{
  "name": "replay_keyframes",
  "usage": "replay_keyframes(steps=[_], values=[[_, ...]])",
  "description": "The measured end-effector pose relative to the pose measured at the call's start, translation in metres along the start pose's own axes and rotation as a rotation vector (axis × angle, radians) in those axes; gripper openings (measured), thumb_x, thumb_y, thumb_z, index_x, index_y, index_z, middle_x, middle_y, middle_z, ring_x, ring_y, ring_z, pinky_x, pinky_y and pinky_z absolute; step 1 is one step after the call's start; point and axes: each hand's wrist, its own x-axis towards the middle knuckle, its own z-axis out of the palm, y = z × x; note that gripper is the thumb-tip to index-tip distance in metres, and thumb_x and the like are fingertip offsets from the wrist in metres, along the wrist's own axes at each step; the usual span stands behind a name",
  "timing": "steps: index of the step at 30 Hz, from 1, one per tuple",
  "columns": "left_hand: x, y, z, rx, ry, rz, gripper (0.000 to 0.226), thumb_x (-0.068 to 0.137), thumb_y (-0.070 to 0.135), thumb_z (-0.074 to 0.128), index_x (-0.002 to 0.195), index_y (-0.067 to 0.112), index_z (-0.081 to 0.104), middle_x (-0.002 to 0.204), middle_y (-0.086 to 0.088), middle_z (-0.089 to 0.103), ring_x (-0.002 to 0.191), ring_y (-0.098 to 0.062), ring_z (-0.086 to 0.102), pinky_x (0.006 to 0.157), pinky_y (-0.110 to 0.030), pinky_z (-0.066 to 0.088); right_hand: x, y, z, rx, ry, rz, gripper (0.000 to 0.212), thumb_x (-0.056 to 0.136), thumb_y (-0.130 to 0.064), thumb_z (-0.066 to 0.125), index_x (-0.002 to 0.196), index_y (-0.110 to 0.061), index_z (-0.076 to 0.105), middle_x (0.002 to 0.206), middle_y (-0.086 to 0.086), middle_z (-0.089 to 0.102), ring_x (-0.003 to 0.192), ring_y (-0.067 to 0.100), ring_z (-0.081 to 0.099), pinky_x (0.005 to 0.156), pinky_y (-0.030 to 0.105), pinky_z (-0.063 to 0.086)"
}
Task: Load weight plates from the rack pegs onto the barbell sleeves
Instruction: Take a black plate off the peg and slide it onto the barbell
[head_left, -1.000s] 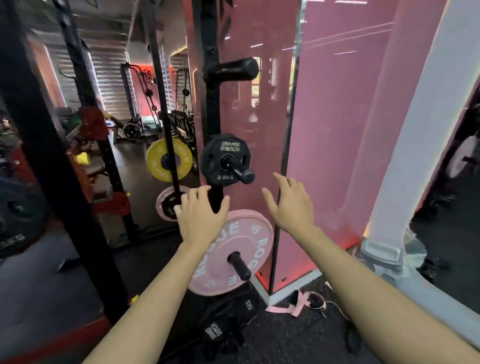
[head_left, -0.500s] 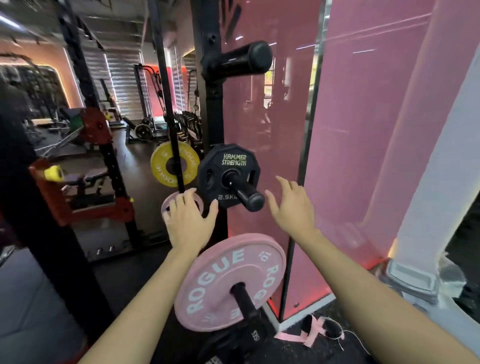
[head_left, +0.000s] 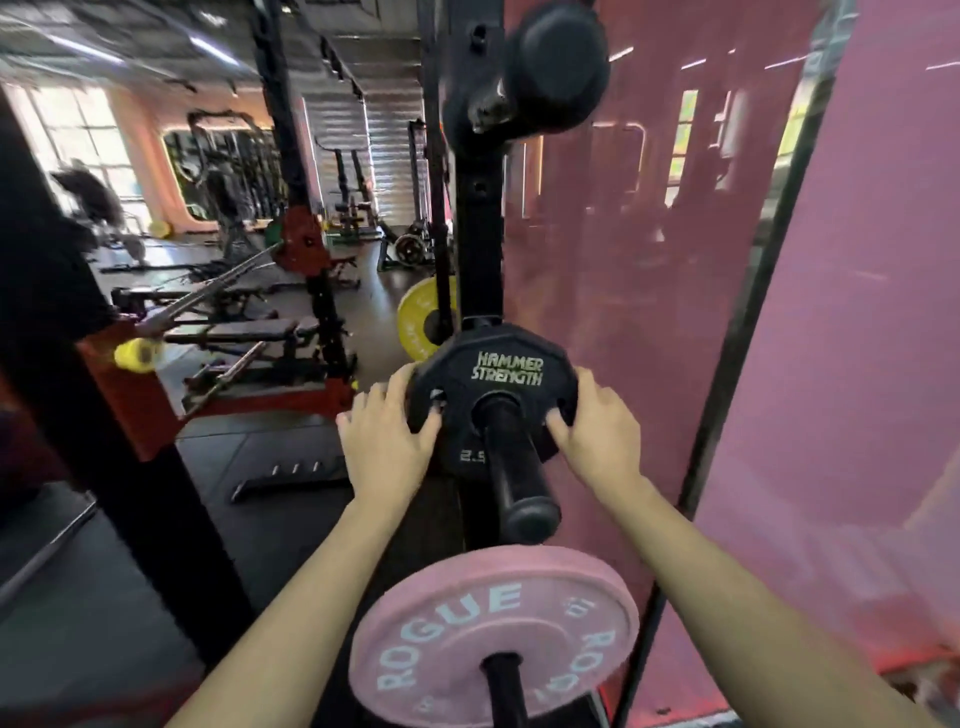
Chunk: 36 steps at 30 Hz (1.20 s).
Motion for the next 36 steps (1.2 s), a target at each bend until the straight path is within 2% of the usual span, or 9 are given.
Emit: replay_keyframes(steps=[4, 11, 14, 17, 21, 25, 31, 33, 36], values=[[0.000, 0.003, 0.001, 0.055, 0.040, -0.004, 0.047, 0.085, 0.038, 0.065, 0.128, 0.019, 0.055, 0.104, -0.010, 0.065, 0.098, -0.035, 0.055, 0.080, -0.046, 0.039, 0.002, 0.005, 0.004, 0.039, 0.014, -0.021, 0.041, 0.083, -0.030, 0.062, 0.117, -0.010, 0.051, 0.072, 0.013, 0.058, 0.068, 0.035, 0.056, 0.051, 0.038, 0.042], [-0.024, 0.015, -0.022, 0.048, -0.016, -0.056, 0.044, 0.087, 0.038, 0.062, 0.123, 0.015, 0.056, 0.105, -0.011, 0.063, 0.101, -0.035, 0.053, 0.082, -0.045, 0.037, -0.016, 0.000, -0.024, -0.009, 0.007, -0.032, 0.040, 0.087, -0.034, 0.059, 0.122, -0.016, 0.050, 0.076, 0.012, 0.062, 0.072, 0.036, 0.059, 0.054, 0.035, 0.035], [-0.049, 0.017, -0.045, -0.002, -0.001, -0.031, 0.039, 0.086, 0.043, 0.063, 0.115, 0.017, 0.059, 0.095, -0.004, 0.065, 0.096, -0.031, 0.054, 0.080, -0.044, 0.037, -0.040, -0.006, -0.045, 0.005, 0.027, -0.026, 0.038, 0.088, -0.031, 0.056, 0.122, -0.017, 0.049, 0.085, 0.011, 0.065, 0.080, 0.035, 0.060, 0.057, 0.036, 0.039], [-0.075, 0.024, -0.075, -0.041, 0.013, 0.004, 0.035, 0.084, 0.045, 0.065, 0.105, 0.018, 0.063, 0.082, 0.001, 0.065, 0.088, -0.027, 0.056, 0.079, -0.041, 0.035, -0.075, -0.013, -0.073, 0.050, 0.117, -0.044, 0.035, 0.087, -0.026, 0.055, 0.119, -0.016, 0.052, 0.088, 0.011, 0.067, 0.081, 0.036, 0.061, 0.059, 0.037, 0.042], [-0.113, 0.034, -0.122, -0.035, 0.050, 0.057, 0.033, 0.078, 0.045, 0.068, 0.092, 0.015, 0.067, 0.065, 0.003, 0.054, 0.074, -0.024, 0.054, 0.077, -0.037, 0.028, -0.127, -0.025, -0.118, 0.097, 0.166, -0.041, 0.036, 0.083, -0.022, 0.051, 0.119, -0.019, 0.053, 0.094, 0.007, 0.068, 0.086, 0.034, 0.061, 0.068, 0.041, 0.049], [-0.150, 0.039, -0.165, -0.103, 0.062, 0.076, 0.031, 0.076, 0.041, 0.072, 0.093, 0.015, 0.072, 0.066, 0.003, 0.057, 0.071, -0.021, 0.054, 0.080, -0.035, 0.028, -0.184, -0.042, -0.162, 0.101, 0.232, -0.066, 0.041, 0.080, -0.024, 0.050, 0.120, -0.018, 0.054, 0.092, 0.009, 0.067, 0.082, 0.035, 0.059, 0.066, 0.038, 0.044], [-0.193, 0.041, -0.223, -0.164, 0.114, 0.104, 0.026, 0.072, 0.038, 0.076, 0.087, 0.017, 0.072, 0.067, 0.010, 0.045, 0.070, -0.020, 0.053, 0.079, -0.035, 0.030, -0.234, -0.067, -0.214, 0.046, 0.250, -0.079, 0.041, 0.077, -0.030, 0.047, 0.117, -0.021, 0.055, 0.081, 0.008, 0.064, 0.074, 0.034, 0.056, 0.059, 0.031, 0.033], [-0.207, 0.038, -0.240, -0.147, 0.102, 0.092, 0.027, 0.073, 0.040, 0.074, 0.087, 0.017, 0.071, 0.067, 0.011, 0.045, 0.071, -0.021, 0.053, 0.079, -0.036, 0.031, -0.249, -0.074, -0.223, 0.029, 0.225, -0.072, 0.043, 0.078, -0.031, 0.048, 0.120, -0.021, 0.056, 0.079, 0.011, 0.063, 0.073, 0.034, 0.055, 0.059, 0.033, 0.034], [-0.230, 0.029, -0.265, -0.074, 0.046, 0.047, 0.031, 0.075, 0.046, 0.066, 0.089, 0.019, 0.071, 0.067, 0.003, 0.056, 0.074, -0.023, 0.055, 0.081, -0.038, 0.030, -0.272, -0.089, -0.232, 0.024, 0.169, -0.066, 0.043, 0.080, -0.027, 0.058, 0.123, -0.022, 0.056, 0.079, 0.014, 0.062, 0.075, 0.036, 0.055, 0.061, 0.038, 0.044]])
